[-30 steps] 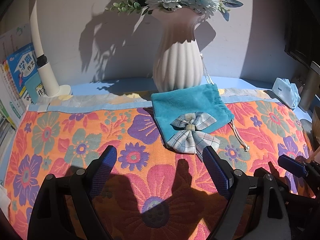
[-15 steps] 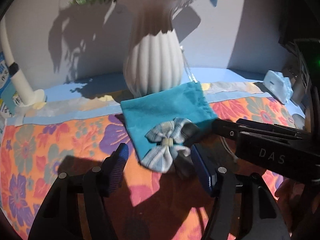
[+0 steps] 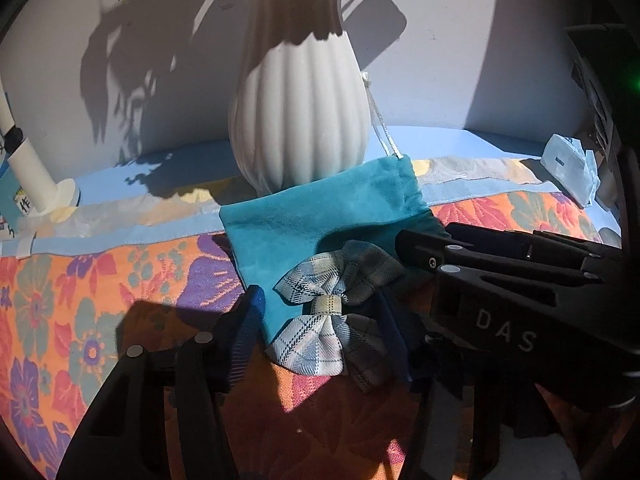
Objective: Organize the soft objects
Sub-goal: 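Grasp the plaid bow with the left tool while the right tool grasps the pouch's drawstring end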
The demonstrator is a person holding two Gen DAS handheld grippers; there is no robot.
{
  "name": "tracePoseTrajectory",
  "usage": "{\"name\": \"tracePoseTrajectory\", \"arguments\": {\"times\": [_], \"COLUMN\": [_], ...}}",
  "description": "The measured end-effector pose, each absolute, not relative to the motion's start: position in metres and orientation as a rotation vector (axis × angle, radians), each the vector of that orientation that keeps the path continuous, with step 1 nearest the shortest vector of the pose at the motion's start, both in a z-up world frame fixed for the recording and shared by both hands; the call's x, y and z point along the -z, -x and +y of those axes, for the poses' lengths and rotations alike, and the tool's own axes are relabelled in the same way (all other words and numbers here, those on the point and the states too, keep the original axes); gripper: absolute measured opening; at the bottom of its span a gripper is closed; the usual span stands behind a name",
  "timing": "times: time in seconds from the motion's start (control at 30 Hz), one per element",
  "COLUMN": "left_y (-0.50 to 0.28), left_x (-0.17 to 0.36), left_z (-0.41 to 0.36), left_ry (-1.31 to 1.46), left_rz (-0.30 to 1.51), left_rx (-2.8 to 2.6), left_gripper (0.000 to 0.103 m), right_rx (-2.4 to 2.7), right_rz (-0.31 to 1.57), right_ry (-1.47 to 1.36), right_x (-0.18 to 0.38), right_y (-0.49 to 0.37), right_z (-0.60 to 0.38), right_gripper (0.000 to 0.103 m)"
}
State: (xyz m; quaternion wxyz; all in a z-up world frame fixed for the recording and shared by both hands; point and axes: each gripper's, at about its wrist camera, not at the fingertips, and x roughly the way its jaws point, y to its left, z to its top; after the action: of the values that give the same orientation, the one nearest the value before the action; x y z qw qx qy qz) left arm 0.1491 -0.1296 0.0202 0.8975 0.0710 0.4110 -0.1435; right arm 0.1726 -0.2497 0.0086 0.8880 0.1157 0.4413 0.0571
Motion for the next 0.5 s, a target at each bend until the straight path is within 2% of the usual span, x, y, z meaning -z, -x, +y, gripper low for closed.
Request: {"name": "tracePoseTrajectory", "arguments": {"times": [0.2, 0.5], "left_y": [-0.1493, -0.1474], "left_x": [-0.0205, -0.0214], "left_z": [-0.1308, -0.1315], "left_ry": [-0.162, -0.182], "left_rz": [0.846, 0.825], "left_rx": [0.305, 0.305], "left_gripper": [0.039, 0.025], "right_rx": [-0.109, -0.096], "right_rz": [0.904, 0.854], "right_ry": [-0.211, -0.175], "right_x": [-0.0089, -0.0147], "right_y": [-0.1715, -0.1635], "right_z": [-0.2435, -0.2406], "right_gripper": [0.022, 0.016]}}
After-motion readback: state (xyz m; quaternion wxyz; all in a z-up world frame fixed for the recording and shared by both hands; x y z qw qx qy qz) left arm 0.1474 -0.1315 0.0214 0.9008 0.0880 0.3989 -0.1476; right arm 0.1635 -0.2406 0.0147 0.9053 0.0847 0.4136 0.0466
